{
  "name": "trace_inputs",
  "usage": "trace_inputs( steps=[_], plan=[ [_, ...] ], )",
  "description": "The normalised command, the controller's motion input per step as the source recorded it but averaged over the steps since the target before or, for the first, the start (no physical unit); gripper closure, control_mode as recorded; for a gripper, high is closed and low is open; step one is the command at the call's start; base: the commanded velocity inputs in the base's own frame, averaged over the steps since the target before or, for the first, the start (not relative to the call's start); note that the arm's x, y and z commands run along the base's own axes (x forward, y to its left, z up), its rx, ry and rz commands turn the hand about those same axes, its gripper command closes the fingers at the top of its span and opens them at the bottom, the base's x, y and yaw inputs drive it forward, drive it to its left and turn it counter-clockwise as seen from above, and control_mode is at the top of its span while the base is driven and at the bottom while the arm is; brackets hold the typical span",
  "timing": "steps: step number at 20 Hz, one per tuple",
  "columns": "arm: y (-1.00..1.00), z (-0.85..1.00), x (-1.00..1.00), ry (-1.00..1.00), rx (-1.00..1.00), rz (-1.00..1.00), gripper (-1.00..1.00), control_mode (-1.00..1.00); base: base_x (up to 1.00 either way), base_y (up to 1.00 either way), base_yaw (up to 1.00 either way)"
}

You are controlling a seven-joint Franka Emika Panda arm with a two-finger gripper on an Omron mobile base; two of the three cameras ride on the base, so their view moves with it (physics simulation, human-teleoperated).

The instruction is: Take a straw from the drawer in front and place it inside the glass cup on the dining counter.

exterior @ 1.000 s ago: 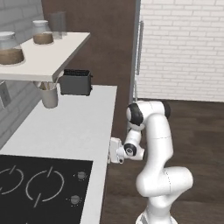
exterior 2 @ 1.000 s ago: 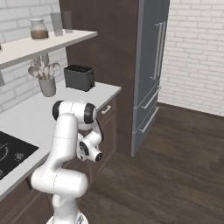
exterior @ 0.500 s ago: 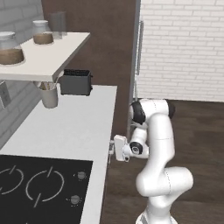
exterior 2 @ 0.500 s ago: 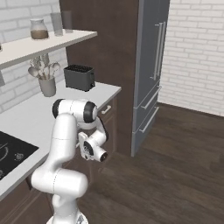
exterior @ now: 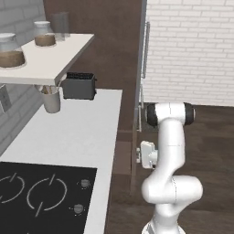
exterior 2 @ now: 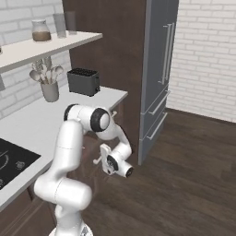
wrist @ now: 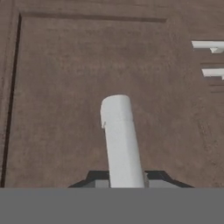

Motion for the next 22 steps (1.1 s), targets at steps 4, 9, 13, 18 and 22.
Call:
trace_inputs(
  steps=[4, 9, 13, 18, 22],
  plan=[
    [-1.00, 0.06, -0.45, 0.00, 0.00, 0.00, 1.00, -1.00, 0.00, 0.00, 0.00],
    [-1.00, 0.02, -0.41, 0.01, 0.00, 0.00, 1.00, -1.00, 0.00, 0.00, 0.00],
    [-0.77, 0.00, -0.25, 0.09, 0.00, 0.00, -1.00, -1.00, 0.00, 0.00, 0.00],
    [-0.46, 0.01, -0.06, 0.16, -0.03, 0.00, -1.00, -1.00, 0.00, 0.00, 0.00],
    [-0.32, 0.42, -0.24, 0.04, -0.08, 0.00, -1.00, -1.00, 0.00, 0.00, 0.00]
  ],
)
